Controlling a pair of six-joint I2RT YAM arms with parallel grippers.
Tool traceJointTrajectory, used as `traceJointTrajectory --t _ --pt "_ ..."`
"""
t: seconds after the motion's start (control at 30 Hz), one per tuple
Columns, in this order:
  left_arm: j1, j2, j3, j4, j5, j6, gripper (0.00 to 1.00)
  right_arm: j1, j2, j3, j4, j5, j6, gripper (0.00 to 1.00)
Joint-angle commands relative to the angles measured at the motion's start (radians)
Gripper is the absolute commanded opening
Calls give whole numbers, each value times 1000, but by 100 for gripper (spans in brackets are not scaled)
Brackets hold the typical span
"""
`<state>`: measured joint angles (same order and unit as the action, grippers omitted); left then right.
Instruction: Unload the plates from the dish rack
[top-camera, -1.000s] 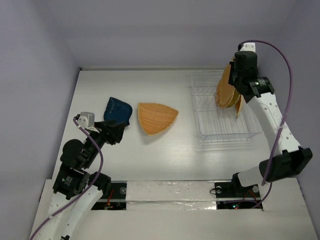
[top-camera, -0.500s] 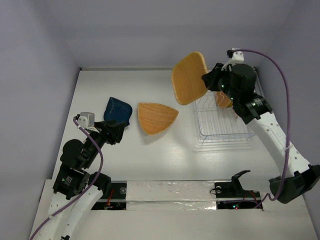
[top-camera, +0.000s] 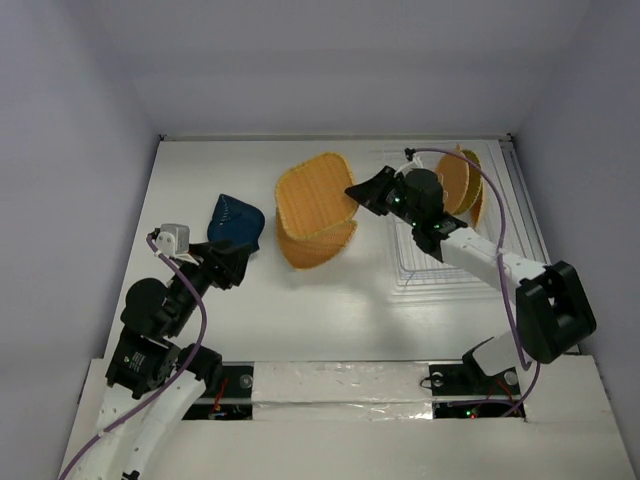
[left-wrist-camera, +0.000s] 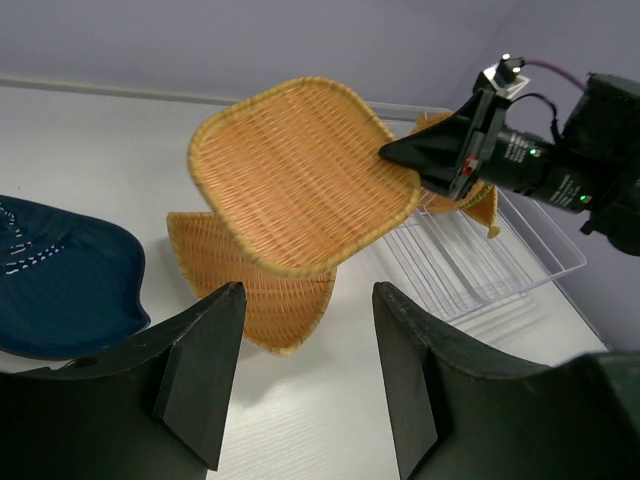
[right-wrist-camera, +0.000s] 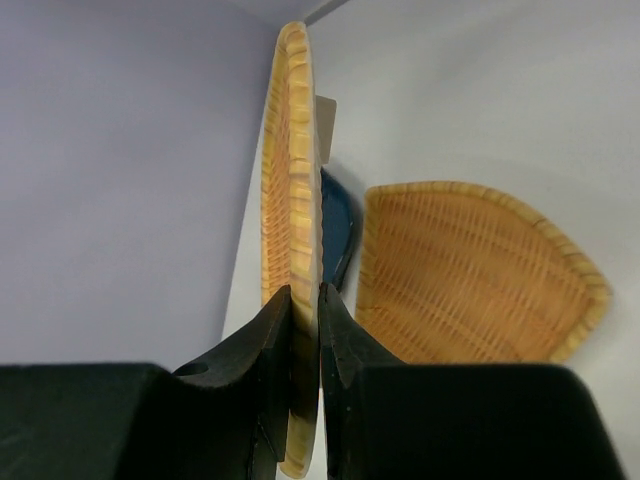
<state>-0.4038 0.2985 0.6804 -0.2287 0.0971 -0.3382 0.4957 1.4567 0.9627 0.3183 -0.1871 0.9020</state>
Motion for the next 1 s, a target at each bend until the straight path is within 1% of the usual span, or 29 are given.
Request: traceJointTrajectory --t 0.0,0.13,0.2,0.53,0.8,0.83,0.93,0.97 --pt "3 8 -10 51 10 -2 51 52 27 13 298 14 153 0" --pt "3 7 -10 49 12 -4 51 75 74 -10 314 70 184 0" --pt "3 8 -10 51 12 -2 51 84 89 -38 338 75 198 0" --pt "3 4 -10 51 13 -1 51 84 82 -156 349 133 210 0" --pt "3 2 -12 51 13 -4 51 84 155 -196 384 109 238 0" --pt "3 1 -12 49 13 -4 51 84 160 -202 393 107 242 2" --pt "3 -1 -12 49 12 -4 51 84 166 -214 393 110 244 14" --pt "3 -1 -12 49 13 -2 51 84 165 -213 378 110 236 22"
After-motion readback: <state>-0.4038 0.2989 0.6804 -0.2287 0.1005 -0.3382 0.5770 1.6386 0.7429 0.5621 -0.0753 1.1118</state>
